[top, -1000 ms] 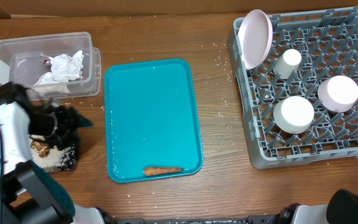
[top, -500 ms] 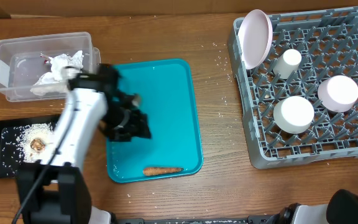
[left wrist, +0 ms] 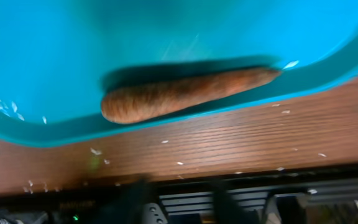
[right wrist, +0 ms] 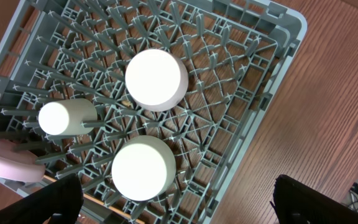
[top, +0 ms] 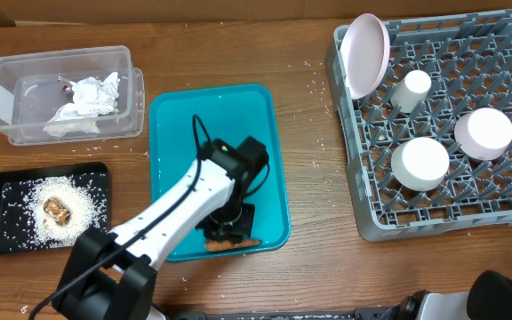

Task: Sort waste into correct bins and load items into the dishwasher
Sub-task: 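Move the left gripper back to the teal tray and grasp the carrot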

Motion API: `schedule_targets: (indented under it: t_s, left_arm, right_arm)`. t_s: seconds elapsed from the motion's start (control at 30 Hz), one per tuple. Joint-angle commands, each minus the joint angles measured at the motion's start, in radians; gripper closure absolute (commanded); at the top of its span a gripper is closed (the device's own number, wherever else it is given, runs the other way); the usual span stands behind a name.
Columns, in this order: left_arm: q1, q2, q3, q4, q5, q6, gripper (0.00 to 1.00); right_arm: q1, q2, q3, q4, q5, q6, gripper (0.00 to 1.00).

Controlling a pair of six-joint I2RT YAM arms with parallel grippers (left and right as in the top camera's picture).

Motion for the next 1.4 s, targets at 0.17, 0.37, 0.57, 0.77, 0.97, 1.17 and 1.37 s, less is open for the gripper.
schedule_targets:
  t_s: [0.17, 0.37, 0.57, 0.77, 0.97, 1.17, 1.37]
  left_arm:
    - [-0.044, -0.021, -0.148, 0.125, 0.041, -0.164, 0.96]
    - [-0.043, -0.02, -0.212, 0.232, 0.044, -0.189, 0.96]
    - [-0.043, -0.014, -0.243, 0.332, 0.043, -0.19, 0.96]
    - [-0.043, 0.0, -0.243, 0.37, 0.02, -0.19, 0.96]
    - [-0.043, 0.007, -0.243, 0.407, -0.032, -0.193, 0.96]
    - [-0.041, 0.007, -0.243, 0.485, -0.143, -0.194, 0.96]
    - [-0.014, 0.006, -0.238, 0.545, -0.203, -0.206, 0.96]
  right_arm:
    - [-0.002, -0.001, 0.017, 0.003, 0.01, 0.008, 0.0]
    - [-0.002, -0.001, 0.017, 0.003, 0.011, 0.008, 0.0]
    - [-0.002, -0.001, 0.017, 0.003, 0.01, 0.008, 0.0]
    - [-0.002, -0.001, 0.017, 0.003, 0.01, 0.008, 0.0]
    - [-0.002, -0.001, 0.017, 0.003, 0.01, 0.008, 0.0]
    - [-0.002, -0.001, 0.017, 0.003, 0.01, 0.008, 0.0]
    - [-0.002, -0.001, 0.017, 0.003, 0.01, 0.008, 0.0]
